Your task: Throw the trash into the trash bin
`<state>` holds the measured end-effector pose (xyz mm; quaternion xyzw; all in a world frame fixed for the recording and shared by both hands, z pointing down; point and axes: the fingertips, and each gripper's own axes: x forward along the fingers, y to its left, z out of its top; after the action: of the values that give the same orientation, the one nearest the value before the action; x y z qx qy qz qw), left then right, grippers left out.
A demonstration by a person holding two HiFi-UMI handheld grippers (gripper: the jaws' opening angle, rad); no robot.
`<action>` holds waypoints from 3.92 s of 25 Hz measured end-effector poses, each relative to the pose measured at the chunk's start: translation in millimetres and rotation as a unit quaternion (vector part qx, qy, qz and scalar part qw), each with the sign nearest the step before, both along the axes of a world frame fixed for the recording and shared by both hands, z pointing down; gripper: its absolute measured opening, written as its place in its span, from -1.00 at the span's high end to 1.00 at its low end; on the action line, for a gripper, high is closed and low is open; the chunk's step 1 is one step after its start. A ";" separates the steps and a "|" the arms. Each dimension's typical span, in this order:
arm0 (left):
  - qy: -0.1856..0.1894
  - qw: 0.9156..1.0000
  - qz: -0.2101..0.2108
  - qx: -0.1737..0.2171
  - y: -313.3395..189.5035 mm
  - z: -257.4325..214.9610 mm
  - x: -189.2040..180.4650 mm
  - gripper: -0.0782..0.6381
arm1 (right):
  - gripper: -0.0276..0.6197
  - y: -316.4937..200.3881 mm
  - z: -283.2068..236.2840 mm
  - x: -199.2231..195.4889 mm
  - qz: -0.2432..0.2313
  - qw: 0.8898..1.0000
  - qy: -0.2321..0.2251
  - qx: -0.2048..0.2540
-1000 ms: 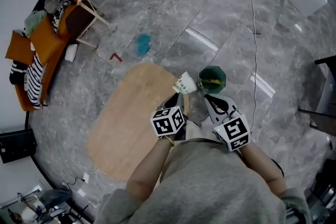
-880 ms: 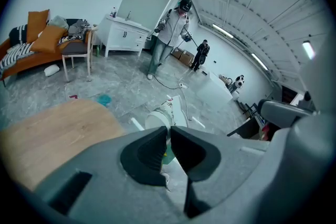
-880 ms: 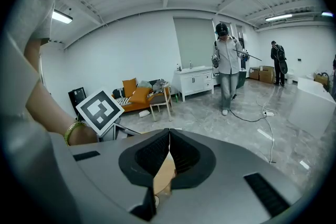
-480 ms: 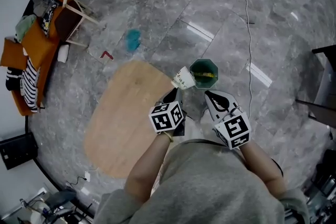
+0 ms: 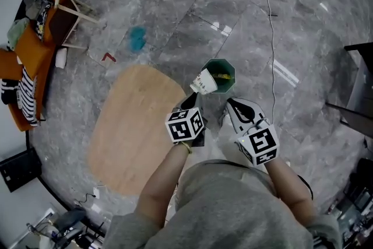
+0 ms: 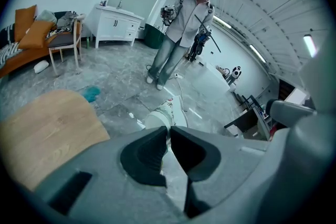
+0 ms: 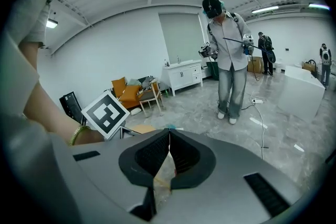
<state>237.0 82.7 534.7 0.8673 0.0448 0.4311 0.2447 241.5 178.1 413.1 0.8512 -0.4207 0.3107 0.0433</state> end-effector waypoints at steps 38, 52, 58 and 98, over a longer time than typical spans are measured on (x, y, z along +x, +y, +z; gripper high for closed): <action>-0.088 0.995 0.049 0.025 65.4 176.7 34.5 0.68 | 0.89 68.4 128.1 13.8 0.056 0.994 -0.098 -0.007; -0.117 0.991 0.053 0.034 69.5 216.9 29.4 0.67 | 0.89 71.9 156.9 0.9 0.063 0.990 -0.127 -0.006; -0.105 0.992 0.056 0.037 67.4 214.6 29.3 0.66 | 0.89 69.3 155.8 -0.7 0.064 0.990 -0.124 -0.004; -0.017 0.998 0.054 -0.012 32.9 34.2 0.6 0.68 | 0.89 21.6 46.6 3.7 0.059 0.998 -0.026 -0.007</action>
<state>237.6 115.6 568.9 0.8533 0.0924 0.4575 0.2323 245.2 199.7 459.7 0.8659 -0.3687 0.3375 0.0203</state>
